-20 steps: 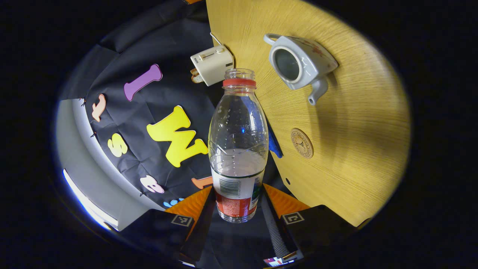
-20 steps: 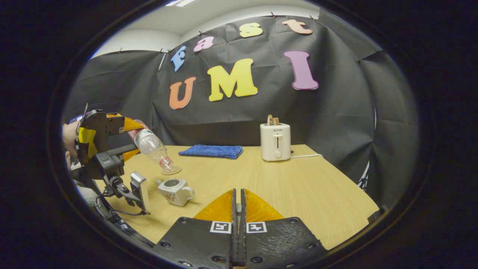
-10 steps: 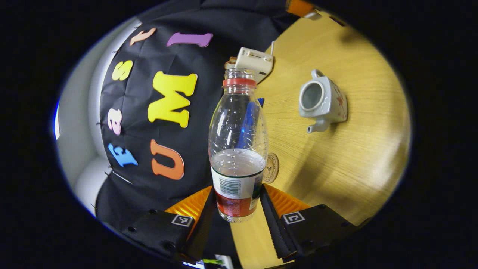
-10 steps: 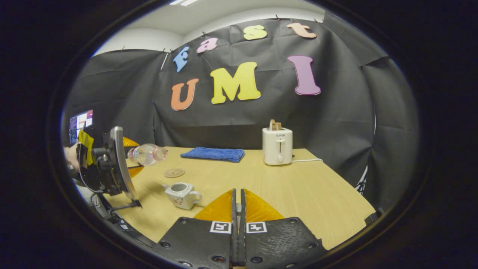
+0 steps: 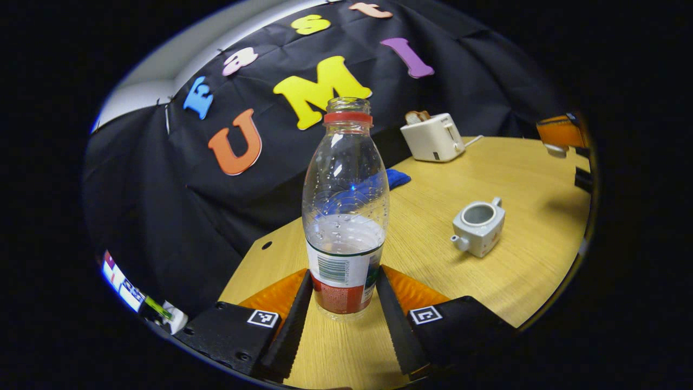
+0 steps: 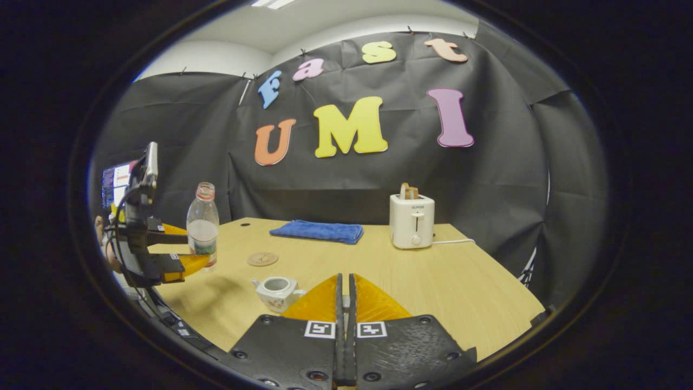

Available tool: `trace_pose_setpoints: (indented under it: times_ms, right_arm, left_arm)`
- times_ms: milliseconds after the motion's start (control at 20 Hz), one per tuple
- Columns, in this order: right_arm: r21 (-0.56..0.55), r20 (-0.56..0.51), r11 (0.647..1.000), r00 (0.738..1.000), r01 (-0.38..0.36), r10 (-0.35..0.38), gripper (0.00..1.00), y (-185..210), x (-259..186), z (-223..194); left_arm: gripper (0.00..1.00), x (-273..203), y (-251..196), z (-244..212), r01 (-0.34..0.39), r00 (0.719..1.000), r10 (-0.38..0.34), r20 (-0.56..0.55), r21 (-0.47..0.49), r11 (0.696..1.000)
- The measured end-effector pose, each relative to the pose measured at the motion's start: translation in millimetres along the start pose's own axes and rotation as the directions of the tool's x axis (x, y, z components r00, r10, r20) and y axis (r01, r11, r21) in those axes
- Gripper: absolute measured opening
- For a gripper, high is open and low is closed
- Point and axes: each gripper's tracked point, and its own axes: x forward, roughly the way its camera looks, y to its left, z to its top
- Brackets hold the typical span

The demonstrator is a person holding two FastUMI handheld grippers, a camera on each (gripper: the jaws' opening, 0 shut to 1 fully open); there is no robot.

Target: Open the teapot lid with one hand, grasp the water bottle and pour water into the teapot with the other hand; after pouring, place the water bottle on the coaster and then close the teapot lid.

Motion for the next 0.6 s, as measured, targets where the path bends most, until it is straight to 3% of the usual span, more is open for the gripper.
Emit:
trace_pose_setpoints:
  times_ms: [100, 200, 450, 600]
  right_arm:
    - [-0.004, -0.002, 1.000, 1.000, -0.007, 0.007, 0.00, 6.0, 1.7, 0.6]
    - [-0.015, -0.002, 1.000, 1.000, -0.007, 0.007, 0.00, 8.8, 2.3, 0.1]
    - [-0.015, -0.004, 1.000, 1.000, 0.011, -0.011, 0.00, 5.2, 5.2, -2.7]
    - [-0.022, -0.010, 1.000, 1.000, 0.021, -0.022, 0.00, 1.6, 9.8, -5.0]
  left_arm:
    - [0.73, -1.8, -2.1, 1.8, 0.026, 0.999, -0.022, 0.026, -0.176, 0.984]
    - [0.73, -2.3, -3.8, 11.2, 0.038, 0.998, -0.022, 0.065, -0.265, 0.964]
    - [0.73, 28.7, 1.8, 34.1, 0.096, 0.988, -0.050, 0.143, -0.333, 0.938]
    - [0.73, 61.1, 11.1, 44.0, 0.113, 0.986, -0.066, 0.150, -0.329, 0.937]
